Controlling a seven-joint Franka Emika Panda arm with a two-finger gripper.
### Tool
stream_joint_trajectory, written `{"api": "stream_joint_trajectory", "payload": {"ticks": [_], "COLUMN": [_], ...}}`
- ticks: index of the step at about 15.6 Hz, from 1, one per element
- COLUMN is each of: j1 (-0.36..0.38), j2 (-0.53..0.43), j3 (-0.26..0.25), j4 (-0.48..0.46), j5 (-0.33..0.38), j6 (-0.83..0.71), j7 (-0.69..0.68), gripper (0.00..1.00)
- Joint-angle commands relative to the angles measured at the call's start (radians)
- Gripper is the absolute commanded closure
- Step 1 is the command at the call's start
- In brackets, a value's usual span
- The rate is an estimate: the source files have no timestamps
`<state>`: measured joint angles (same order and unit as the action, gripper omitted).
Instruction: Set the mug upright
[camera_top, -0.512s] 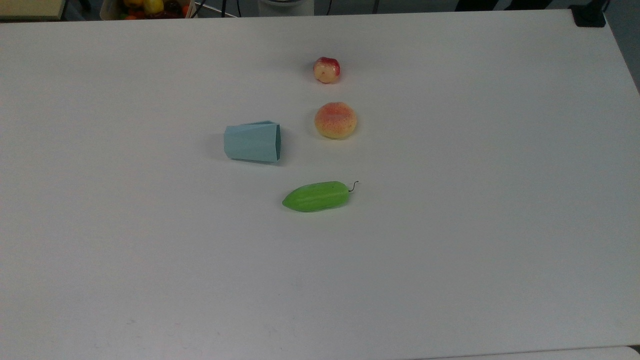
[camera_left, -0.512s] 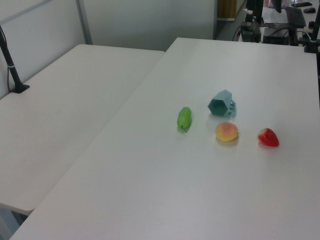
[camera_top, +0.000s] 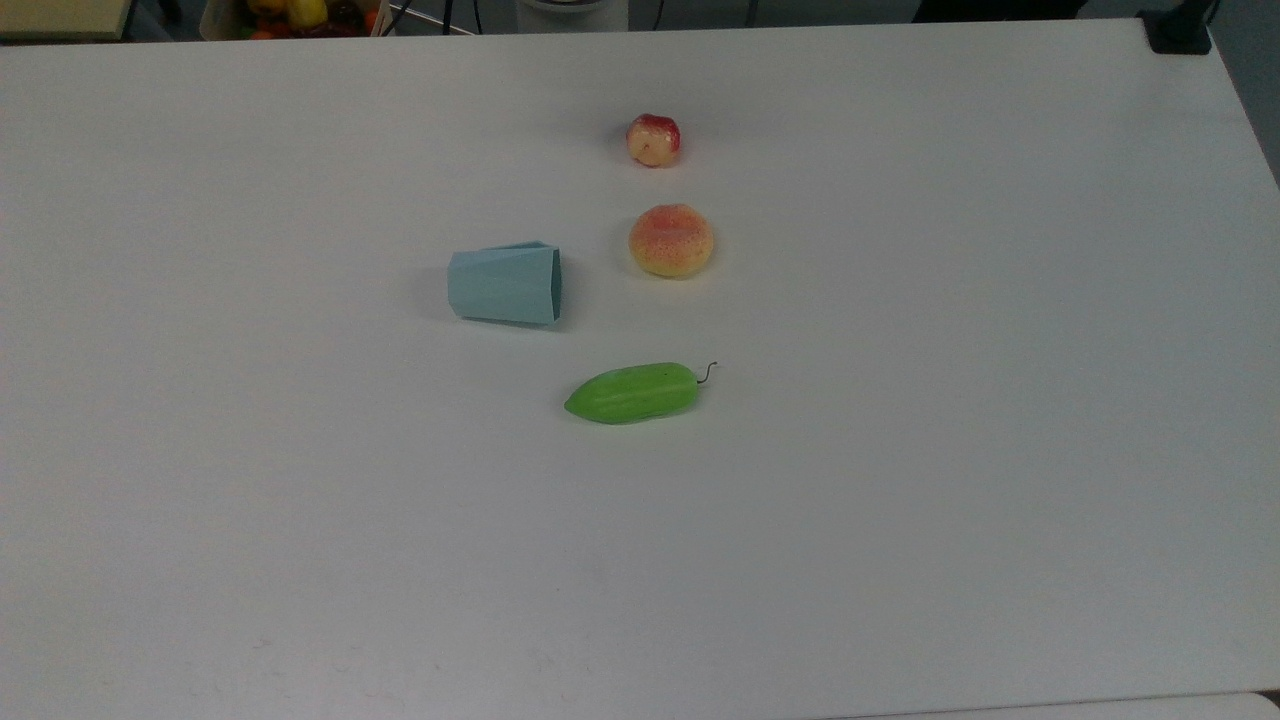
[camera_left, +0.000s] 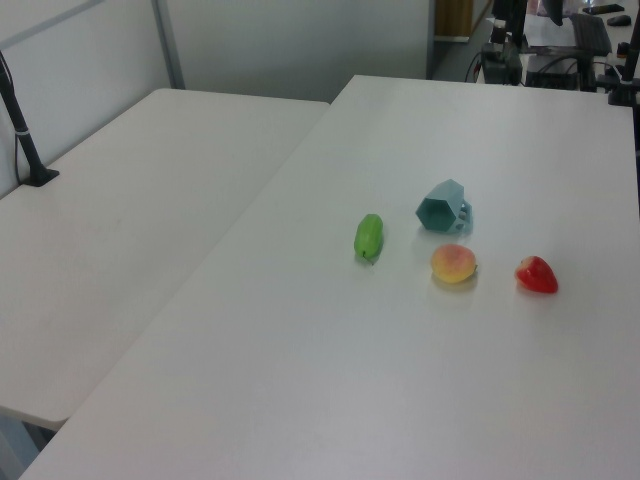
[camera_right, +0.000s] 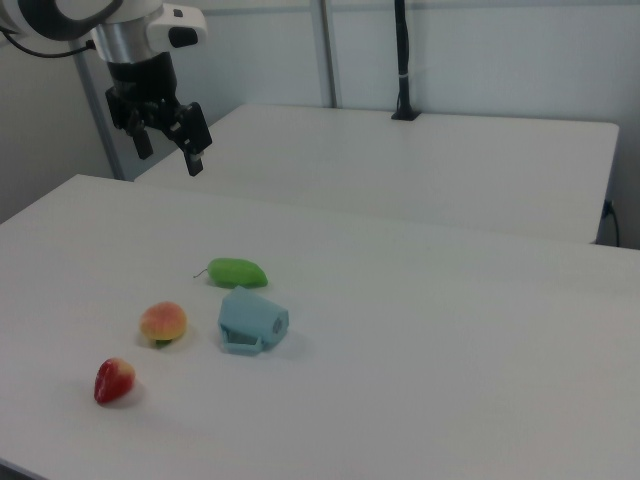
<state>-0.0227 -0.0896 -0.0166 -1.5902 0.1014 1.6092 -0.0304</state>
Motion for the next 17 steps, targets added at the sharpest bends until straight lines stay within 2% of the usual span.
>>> {"api": "stream_joint_trajectory", "payload": {"ticks": [1,4,6,8,9,12,17], "j1": [0.010,0.009,0.017,0.020,0.029,0.108,0.122], "j2": [-0.024,0.016,0.042,0.048,0.053,0.096,0.186], "j3": [-0.008,-0.006,0.006,0.033,0.034,0.044,0.197], "j4": [-0.034,-0.025,-0.021,-0.007,0.001,0.004,-0.005], "j5": [-0.005,-0.021,-0.080,-0.100,-0.107,-0.205,-0.438], "j6": [0.020,0.029,0.031,0.041,0.046,0.049,0.095], "j7": [-0.016,-0.017,-0.007,0.013,0.039,0.180,0.514], "gripper": [0.00,0.00,0.00,0.00,0.00,0.00,0.00]}}
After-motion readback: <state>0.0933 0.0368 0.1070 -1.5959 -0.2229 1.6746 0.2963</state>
